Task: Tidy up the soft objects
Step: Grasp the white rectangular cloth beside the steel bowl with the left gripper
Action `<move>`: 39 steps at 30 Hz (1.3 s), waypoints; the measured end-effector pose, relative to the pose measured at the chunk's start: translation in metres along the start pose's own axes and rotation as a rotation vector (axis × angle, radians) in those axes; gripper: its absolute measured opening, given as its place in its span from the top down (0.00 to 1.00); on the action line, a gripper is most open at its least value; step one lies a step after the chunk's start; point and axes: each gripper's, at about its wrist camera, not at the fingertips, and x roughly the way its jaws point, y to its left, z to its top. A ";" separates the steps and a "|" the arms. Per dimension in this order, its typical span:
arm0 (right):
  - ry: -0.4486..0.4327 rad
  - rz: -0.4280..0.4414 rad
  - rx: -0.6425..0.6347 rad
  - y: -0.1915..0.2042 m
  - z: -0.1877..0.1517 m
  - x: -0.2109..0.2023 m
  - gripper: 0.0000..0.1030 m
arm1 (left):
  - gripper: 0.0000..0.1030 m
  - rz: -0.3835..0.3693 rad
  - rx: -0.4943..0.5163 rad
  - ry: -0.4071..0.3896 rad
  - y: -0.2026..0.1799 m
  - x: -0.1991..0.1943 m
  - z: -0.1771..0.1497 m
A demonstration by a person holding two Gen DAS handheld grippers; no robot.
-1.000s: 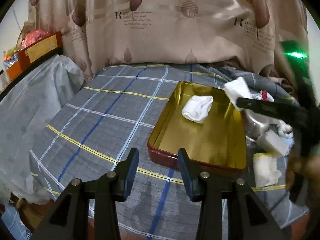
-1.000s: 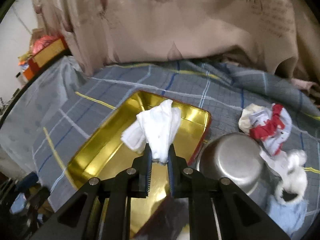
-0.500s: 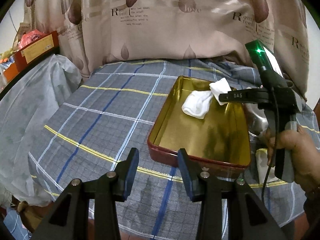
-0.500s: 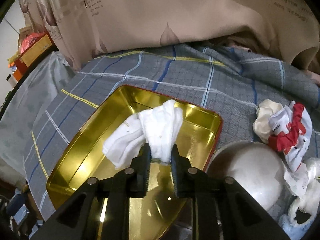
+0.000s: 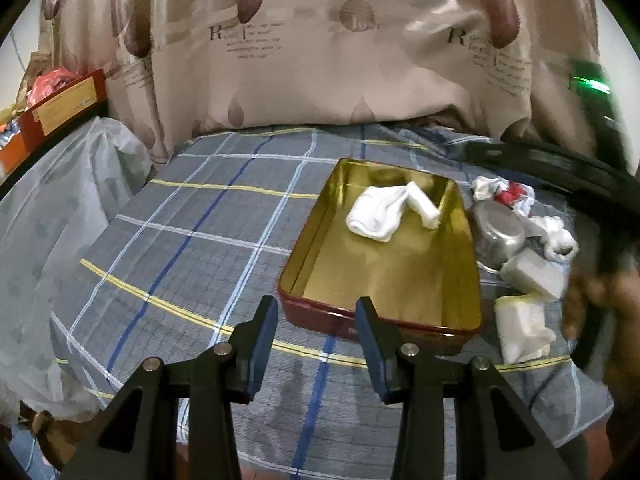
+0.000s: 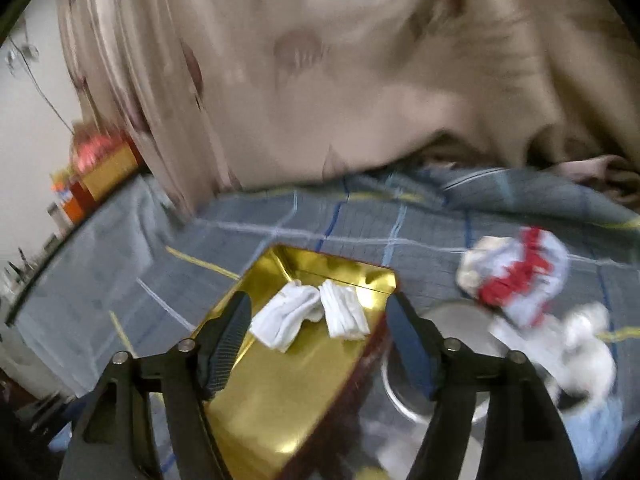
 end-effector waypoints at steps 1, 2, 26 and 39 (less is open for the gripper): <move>-0.038 -0.027 -0.008 -0.005 -0.011 -0.024 0.29 | 0.60 -0.007 0.006 -0.007 -0.002 -0.002 0.000; -0.060 -0.059 -0.020 -0.010 -0.020 -0.039 0.27 | 0.60 -0.013 0.017 -0.018 -0.005 -0.005 0.000; 0.027 -0.604 0.023 -0.202 -0.153 -0.146 0.17 | 0.57 -0.433 0.163 0.124 -0.151 -0.010 0.007; 0.031 -0.534 0.016 -0.204 -0.160 -0.147 0.17 | 0.53 -0.647 -0.242 0.388 -0.146 0.085 0.037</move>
